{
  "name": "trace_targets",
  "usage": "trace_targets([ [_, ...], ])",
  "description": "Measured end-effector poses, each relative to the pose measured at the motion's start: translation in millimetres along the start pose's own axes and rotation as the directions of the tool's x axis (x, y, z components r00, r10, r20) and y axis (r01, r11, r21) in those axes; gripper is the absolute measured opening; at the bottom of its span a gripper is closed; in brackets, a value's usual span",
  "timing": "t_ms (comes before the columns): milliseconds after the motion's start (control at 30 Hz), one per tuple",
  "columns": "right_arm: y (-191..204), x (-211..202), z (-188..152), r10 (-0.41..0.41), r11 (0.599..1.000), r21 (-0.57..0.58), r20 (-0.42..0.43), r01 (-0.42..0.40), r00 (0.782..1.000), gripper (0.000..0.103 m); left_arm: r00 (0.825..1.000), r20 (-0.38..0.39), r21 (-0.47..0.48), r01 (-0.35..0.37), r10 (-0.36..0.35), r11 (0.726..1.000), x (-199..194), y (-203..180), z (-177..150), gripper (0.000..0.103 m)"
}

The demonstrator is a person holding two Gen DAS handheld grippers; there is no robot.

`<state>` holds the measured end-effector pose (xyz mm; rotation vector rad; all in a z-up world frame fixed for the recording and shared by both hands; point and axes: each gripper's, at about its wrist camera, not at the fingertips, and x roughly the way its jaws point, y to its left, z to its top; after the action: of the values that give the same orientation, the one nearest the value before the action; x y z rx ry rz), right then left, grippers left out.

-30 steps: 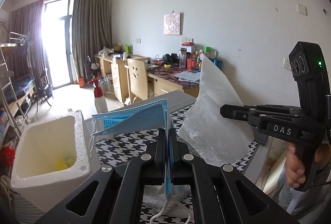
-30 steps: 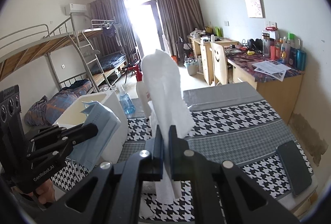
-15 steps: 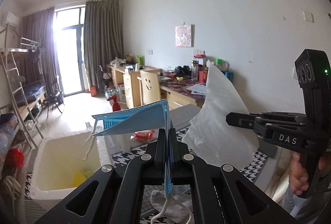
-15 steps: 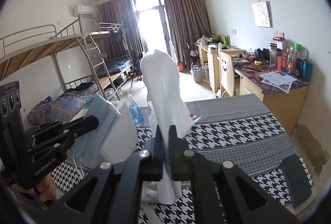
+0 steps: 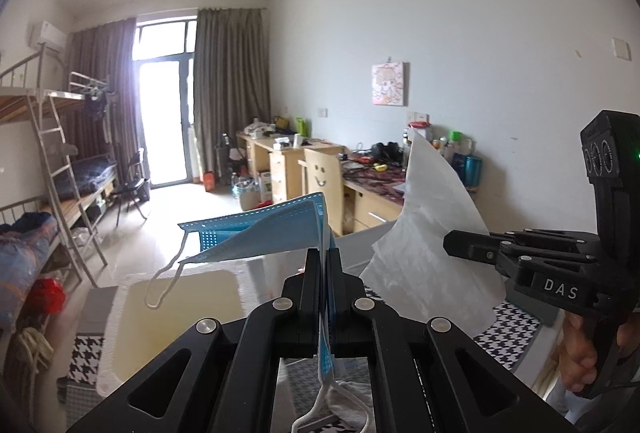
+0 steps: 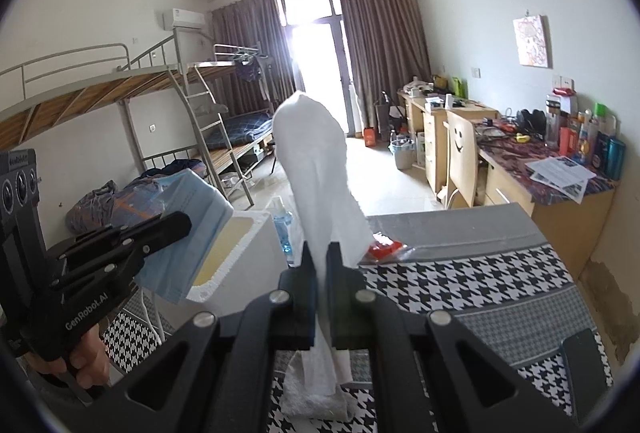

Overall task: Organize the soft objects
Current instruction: 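Lift the blue mask and white tissues and carry both toward the foam box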

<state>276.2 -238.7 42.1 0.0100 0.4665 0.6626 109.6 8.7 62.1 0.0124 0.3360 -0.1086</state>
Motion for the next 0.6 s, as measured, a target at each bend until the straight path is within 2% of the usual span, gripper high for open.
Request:
trace_targets([
  [267,11.7,13.9,5.1,0.034,0.999,-0.025,-0.007,-0.034,0.999,0.007,0.998,0.008,-0.022,-0.068,0.069,0.997,-5.1,16.6,6.0,0.003],
  [600,28.3,25.0,18.6,0.071,0.995,-0.067,-0.002,-0.071,0.998,0.007,0.987,0.004,-0.037,-0.162,0.162,0.986,-9.7,35.0,4.6,0.003],
])
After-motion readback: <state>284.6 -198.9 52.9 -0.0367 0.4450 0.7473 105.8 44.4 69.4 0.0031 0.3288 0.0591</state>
